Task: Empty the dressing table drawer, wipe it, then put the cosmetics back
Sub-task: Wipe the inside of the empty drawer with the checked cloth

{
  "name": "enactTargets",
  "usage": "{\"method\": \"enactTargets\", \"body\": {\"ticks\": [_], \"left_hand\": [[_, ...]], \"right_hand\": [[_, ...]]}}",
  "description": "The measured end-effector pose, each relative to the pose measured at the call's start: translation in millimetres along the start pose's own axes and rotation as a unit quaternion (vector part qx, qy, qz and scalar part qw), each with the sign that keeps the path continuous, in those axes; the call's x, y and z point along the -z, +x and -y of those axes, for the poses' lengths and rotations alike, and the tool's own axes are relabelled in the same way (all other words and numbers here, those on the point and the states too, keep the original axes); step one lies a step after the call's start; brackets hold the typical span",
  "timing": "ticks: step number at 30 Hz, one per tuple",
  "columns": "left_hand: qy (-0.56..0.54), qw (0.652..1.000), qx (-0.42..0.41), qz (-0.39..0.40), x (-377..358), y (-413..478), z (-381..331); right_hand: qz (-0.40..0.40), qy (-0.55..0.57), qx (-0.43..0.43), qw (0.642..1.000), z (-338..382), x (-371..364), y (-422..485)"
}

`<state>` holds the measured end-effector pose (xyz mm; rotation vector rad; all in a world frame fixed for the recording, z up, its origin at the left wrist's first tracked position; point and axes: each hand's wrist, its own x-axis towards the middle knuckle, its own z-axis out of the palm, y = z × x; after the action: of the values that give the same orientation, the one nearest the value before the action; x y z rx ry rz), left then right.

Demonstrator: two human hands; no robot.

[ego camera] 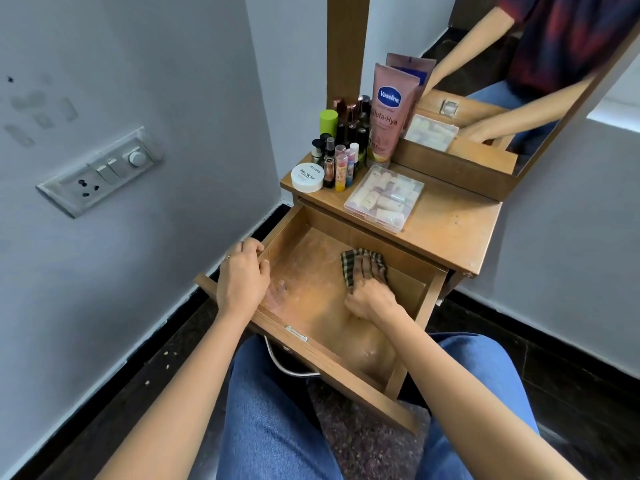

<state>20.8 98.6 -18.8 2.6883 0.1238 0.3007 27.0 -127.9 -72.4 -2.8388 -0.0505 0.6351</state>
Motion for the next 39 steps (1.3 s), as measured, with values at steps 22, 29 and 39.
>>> {"method": "enactTargets", "body": {"ticks": [22,29,39], "left_hand": [[0.002,1.000,-0.007,-0.007,-4.8,4.3,-5.0],[-0.022,1.000,0.009,-0.015,1.0,0.6,1.2],[-0.018,1.000,0.011,-0.011,-4.3,0.0,7.6]], "right_hand": [[0.050,-0.067,0.168,0.982,55.5,43.8,72.6],[0.025,-0.099,0.205,0.973,32.5,30.8,41.6],[0.045,0.016,0.195,0.980,6.9,20.0,23.4]]}}
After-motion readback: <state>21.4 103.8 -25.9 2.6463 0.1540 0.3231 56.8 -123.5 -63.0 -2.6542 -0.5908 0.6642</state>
